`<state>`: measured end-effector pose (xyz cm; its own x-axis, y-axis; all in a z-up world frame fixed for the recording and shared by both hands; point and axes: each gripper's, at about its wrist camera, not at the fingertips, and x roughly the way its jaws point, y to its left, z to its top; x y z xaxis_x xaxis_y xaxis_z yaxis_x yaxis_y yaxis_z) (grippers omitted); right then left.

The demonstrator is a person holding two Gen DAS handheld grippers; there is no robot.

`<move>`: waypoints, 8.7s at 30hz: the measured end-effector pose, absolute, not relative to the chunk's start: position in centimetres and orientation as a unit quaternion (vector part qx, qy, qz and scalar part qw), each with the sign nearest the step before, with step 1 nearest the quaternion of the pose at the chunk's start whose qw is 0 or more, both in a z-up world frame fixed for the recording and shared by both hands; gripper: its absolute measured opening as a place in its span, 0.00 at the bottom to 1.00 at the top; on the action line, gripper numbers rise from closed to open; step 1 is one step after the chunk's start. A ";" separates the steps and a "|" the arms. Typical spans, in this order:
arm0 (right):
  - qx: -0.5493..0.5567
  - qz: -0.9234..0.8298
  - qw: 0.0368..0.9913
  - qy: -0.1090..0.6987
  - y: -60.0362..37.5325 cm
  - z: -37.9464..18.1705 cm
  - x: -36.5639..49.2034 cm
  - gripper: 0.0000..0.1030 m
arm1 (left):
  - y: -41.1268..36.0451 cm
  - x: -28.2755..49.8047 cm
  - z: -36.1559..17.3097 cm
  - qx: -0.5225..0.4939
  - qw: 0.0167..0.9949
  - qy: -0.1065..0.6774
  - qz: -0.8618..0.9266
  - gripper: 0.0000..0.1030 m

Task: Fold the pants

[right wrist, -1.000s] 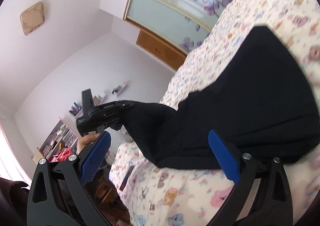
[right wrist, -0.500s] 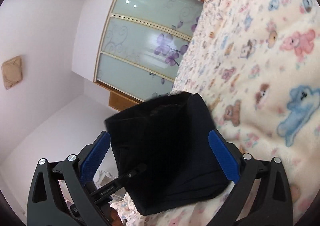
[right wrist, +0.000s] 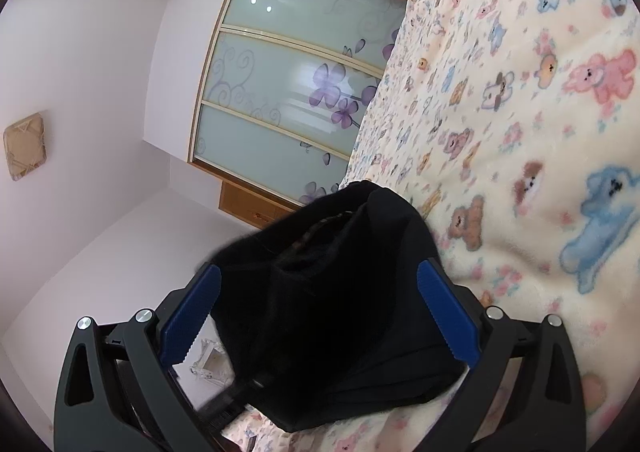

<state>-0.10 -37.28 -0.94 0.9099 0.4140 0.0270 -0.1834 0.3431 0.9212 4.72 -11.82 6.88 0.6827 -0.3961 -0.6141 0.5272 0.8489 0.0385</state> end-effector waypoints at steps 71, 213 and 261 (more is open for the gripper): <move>0.397 0.188 0.858 0.267 -32.5 8.1 5.8 0.91 | 2.8 9.5 7.9 -0.165 0.916 0.314 -0.189 0.98; 0.381 0.235 0.778 0.441 -34.8 -0.6 14.2 0.36 | 5.5 9.7 4.5 -0.049 0.919 0.374 -0.115 0.98; 0.467 0.280 0.784 0.298 -35.8 -2.4 9.9 0.34 | 8.0 20.9 0.5 -0.291 0.745 0.534 -0.275 0.27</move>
